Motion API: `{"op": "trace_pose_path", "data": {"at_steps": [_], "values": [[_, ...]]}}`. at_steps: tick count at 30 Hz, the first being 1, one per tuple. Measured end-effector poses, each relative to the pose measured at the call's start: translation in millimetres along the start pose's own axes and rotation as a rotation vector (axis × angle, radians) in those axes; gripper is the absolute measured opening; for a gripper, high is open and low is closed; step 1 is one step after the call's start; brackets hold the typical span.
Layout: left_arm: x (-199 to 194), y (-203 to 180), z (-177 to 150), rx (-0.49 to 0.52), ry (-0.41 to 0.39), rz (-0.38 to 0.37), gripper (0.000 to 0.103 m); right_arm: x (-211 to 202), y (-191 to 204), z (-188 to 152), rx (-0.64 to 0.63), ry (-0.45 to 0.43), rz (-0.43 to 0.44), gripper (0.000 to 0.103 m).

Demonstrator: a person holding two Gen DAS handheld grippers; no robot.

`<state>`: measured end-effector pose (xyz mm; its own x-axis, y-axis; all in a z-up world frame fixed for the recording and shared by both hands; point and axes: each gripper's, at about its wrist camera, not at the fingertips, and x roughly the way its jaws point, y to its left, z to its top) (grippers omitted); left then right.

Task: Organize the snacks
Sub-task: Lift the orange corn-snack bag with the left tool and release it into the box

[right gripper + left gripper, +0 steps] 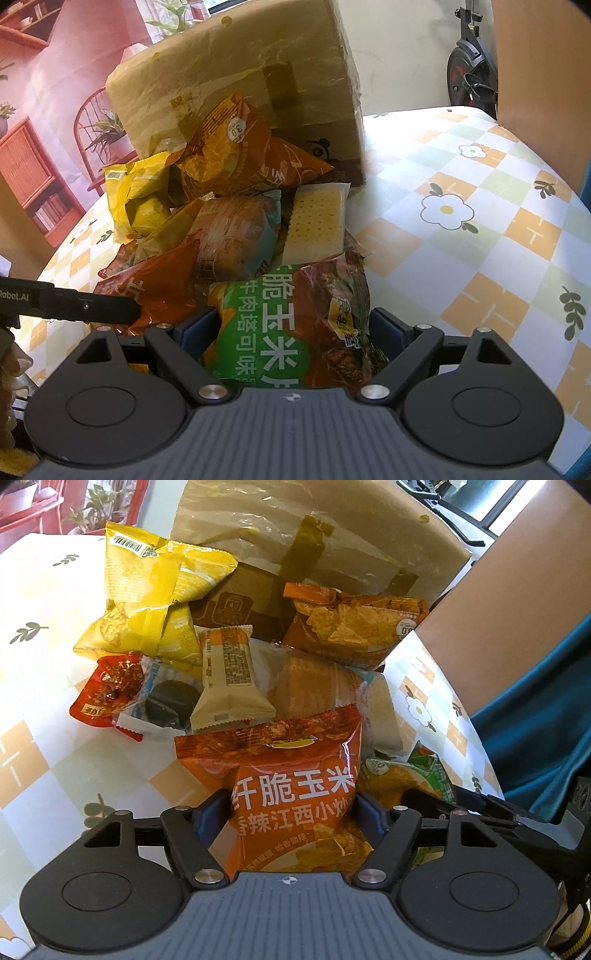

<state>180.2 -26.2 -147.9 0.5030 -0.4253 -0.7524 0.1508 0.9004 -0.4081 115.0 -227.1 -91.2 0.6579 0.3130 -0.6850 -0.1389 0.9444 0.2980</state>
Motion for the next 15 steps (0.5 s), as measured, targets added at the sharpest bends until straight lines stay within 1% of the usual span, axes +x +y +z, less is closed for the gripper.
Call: {"op": "trace_pose_path", "data": {"at_steps": [4, 8, 11, 12, 13, 15], "values": [[-2, 1, -1, 0.003, -0.005, 0.002, 0.075, 2, -2, -1, 0.016, 0.002, 0.005, 0.090], [-7, -2, -2, 0.022, -0.031, -0.004, 0.074, 2, 1, -2, -0.005, -0.006, -0.003, 0.090], [-15, -8, -3, 0.056, -0.061, -0.024, 0.074, 1, 4, -2, -0.027, -0.011, -0.002, 0.084], [-17, -10, -4, 0.067, -0.070, -0.031, 0.074, -1, 4, -2, -0.031, -0.014, 0.002, 0.080], [-20, -13, -5, 0.078, -0.080, -0.033, 0.074, -2, 4, -2, -0.029, -0.012, 0.012, 0.077], [-23, -16, -5, 0.097, -0.095, -0.032, 0.074, -5, 2, -1, -0.017, -0.019, 0.017, 0.076]]}}
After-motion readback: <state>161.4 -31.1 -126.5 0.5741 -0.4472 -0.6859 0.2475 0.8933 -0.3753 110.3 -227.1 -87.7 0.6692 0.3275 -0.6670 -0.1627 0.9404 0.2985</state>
